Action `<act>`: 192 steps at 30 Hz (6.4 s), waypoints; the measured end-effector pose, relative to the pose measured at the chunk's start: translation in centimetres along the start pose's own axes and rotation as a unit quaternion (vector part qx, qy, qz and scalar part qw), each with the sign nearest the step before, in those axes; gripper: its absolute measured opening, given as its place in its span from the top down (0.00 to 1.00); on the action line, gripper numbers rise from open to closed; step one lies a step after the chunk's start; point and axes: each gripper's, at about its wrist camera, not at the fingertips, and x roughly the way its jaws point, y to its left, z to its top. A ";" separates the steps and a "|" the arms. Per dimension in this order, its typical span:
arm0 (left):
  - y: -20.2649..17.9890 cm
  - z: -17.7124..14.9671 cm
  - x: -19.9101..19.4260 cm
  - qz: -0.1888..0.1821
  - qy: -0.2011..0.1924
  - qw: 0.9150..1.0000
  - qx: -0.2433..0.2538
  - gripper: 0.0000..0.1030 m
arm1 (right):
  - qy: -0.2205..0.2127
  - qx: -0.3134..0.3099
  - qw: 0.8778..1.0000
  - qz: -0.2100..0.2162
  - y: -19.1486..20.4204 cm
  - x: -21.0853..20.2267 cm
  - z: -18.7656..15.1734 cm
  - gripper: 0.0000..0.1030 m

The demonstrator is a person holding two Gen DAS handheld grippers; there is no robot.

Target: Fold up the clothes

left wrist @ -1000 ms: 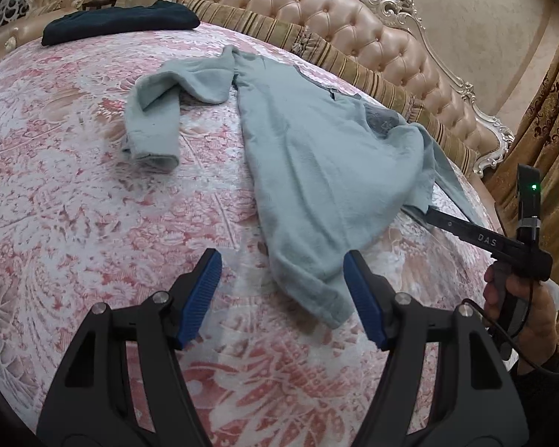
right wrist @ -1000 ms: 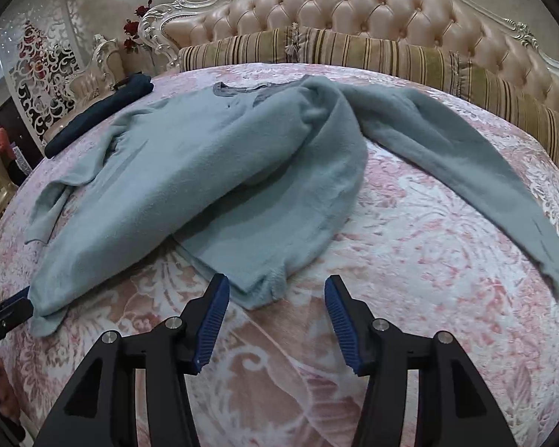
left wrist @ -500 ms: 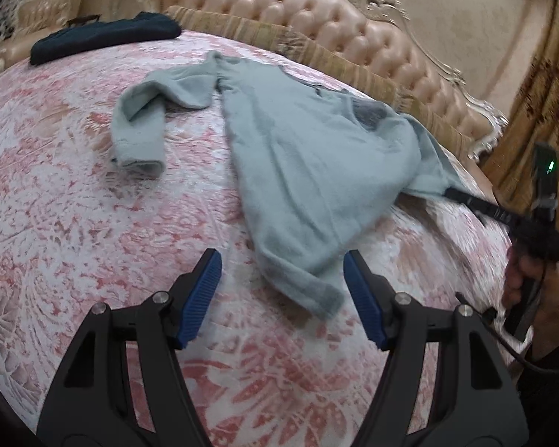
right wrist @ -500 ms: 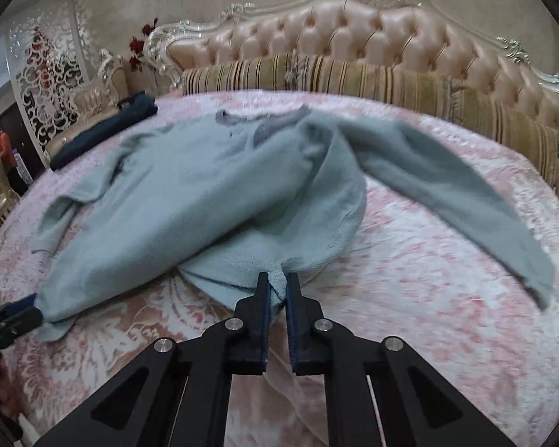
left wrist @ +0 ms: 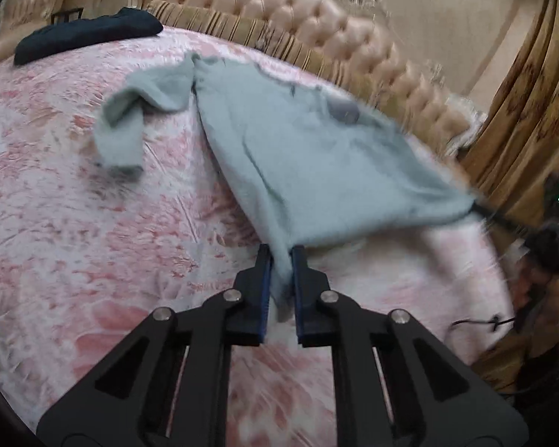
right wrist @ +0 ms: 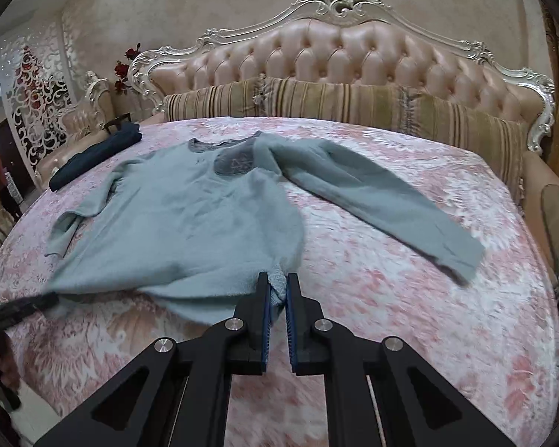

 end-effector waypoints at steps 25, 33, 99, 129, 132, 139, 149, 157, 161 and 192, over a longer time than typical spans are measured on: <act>5.7 1.1 -3.2 0.126 -0.057 0.990 -0.038 0.42 | 0.087 -0.048 0.995 -0.016 -3.1 0.9 -5.1 0.90; 10.0 6.1 3.2 0.156 -0.033 0.984 -0.084 0.42 | 0.039 -0.080 0.994 0.065 2.7 2.0 -2.7 0.72; 31.5 19.4 -1.2 0.272 0.003 0.962 -0.014 0.96 | 0.116 -0.131 0.983 0.058 7.5 8.3 -3.8 0.19; 12.1 23.2 6.0 0.120 -0.025 0.989 0.084 0.41 | 0.044 -0.032 0.998 0.030 -7.2 15.4 17.7 0.18; 7.3 25.2 10.8 0.053 -0.015 0.992 0.111 0.41 | 0.098 -0.027 0.993 0.057 -8.8 21.8 21.4 0.27; 1.5 28.2 17.5 -0.037 -0.010 0.990 0.133 0.41 | 0.181 -0.026 0.979 0.091 -11.4 28.2 22.0 0.33; -0.2 27.4 19.5 -0.066 0.002 0.989 0.133 0.40 | 0.238 -0.008 0.947 0.216 -10.5 31.0 21.4 0.97; 0.1 27.5 19.4 -0.079 -0.005 0.989 0.124 0.39 | 0.182 -0.028 0.977 0.112 -11.3 29.9 24.3 0.99; 0.1 27.4 19.1 -0.082 -0.010 0.989 0.123 0.39 | 0.185 -0.055 0.977 0.086 -10.7 30.8 24.6 0.99; -4.1 27.1 16.3 -0.123 -0.035 0.977 0.168 0.35 | 0.136 0.251 0.958 -0.032 -27.6 8.8 5.8 0.36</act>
